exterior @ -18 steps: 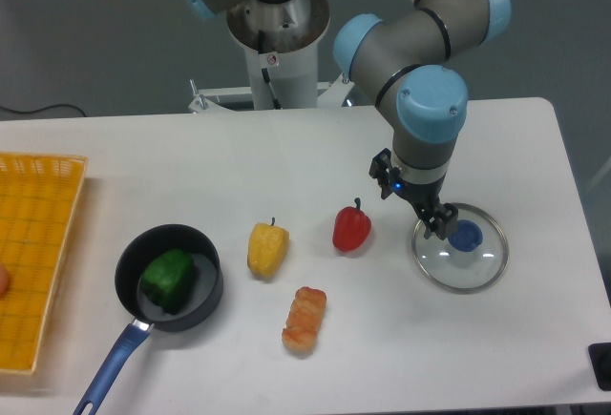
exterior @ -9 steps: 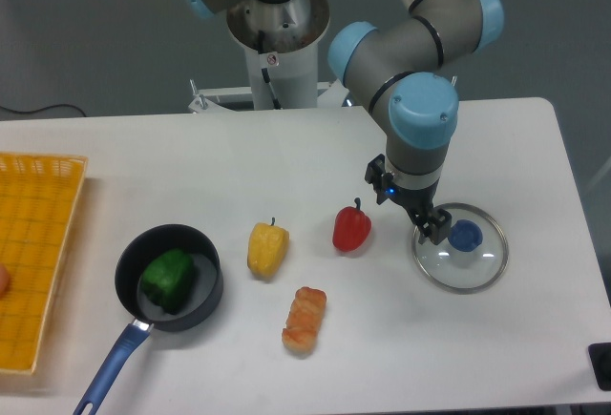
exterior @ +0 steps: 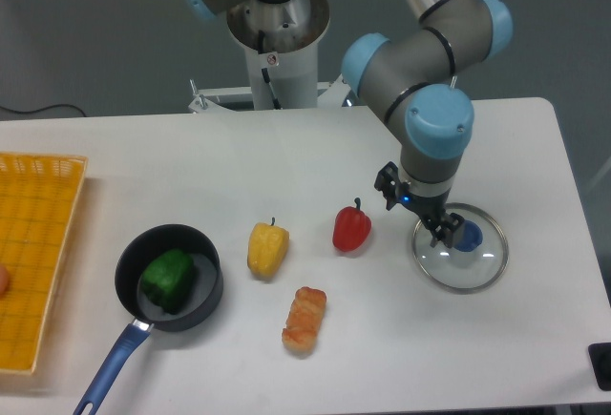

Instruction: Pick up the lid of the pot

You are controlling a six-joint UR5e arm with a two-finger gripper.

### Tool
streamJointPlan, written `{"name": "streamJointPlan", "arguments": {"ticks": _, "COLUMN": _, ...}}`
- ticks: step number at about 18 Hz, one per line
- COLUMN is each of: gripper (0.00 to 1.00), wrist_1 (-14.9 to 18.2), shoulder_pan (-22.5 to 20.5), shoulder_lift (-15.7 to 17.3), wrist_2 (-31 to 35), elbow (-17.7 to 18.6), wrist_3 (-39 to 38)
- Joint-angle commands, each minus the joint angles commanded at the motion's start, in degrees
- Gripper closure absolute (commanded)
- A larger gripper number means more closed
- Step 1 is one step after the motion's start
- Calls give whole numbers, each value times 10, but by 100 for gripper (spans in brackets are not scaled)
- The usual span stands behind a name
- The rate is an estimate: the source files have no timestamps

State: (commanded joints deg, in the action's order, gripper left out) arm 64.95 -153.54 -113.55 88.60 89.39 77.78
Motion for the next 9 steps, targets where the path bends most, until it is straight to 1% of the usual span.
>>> {"name": "streamJointPlan", "arguments": {"ticks": 2, "gripper": 0, "wrist_1": 0, "shoulder_pan": -7, "shoulder_lift": -2, "wrist_2": -4, "elbow": -5, "wrist_3": 14}}
{"name": "streamJointPlan", "arguments": {"ticks": 4, "gripper": 0, "wrist_1": 1, "shoulder_pan": -25, "shoulder_lift": -8, "wrist_2": -17, "elbow": -8, "wrist_3": 55}}
{"name": "streamJointPlan", "arguments": {"ticks": 6, "gripper": 0, "wrist_1": 1, "shoulder_pan": -47, "shoulder_lift": -10, "wrist_2": -40, "elbow": -5, "wrist_3": 68}}
{"name": "streamJointPlan", "arguments": {"ticks": 9, "gripper": 0, "wrist_1": -1, "shoulder_pan": -71, "shoulder_lift": -23, "wrist_2": -47, "elbow": -5, "wrist_3": 91}}
